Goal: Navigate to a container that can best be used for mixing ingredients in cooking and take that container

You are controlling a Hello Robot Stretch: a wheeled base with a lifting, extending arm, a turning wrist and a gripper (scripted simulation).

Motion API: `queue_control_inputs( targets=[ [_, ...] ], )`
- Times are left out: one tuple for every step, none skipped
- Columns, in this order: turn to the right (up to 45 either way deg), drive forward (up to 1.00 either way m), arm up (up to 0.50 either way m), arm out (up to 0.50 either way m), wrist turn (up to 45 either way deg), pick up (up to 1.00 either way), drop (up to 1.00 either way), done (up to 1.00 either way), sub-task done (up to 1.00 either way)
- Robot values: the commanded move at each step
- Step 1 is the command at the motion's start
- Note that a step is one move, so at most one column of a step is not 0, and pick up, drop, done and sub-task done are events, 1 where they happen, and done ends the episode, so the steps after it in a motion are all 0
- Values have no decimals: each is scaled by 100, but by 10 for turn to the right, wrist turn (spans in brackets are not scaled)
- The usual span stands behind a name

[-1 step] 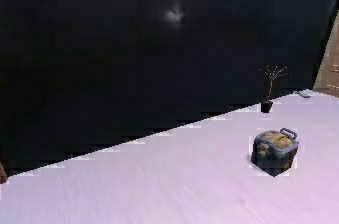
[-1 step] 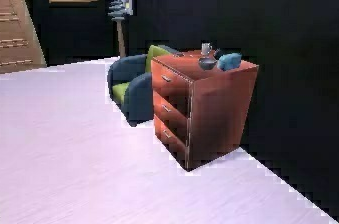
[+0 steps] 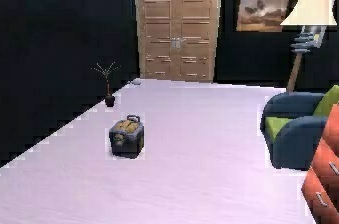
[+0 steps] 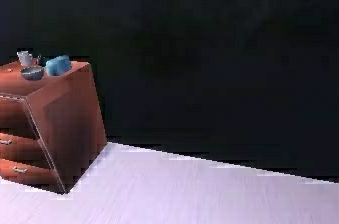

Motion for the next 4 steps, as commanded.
queue_control_inputs(
  targets=[
    [450, 0, 0, 0, 0, 0, 0, 0, 0],
    [360, 0, 0, 0, 0, 0, 0, 0, 0],
    [0, 80, 0, 0, 0, 0, 0, 0, 0],
    [-450, 0, 0, 0, 0, 0, 0, 0, 0]
  ],
)
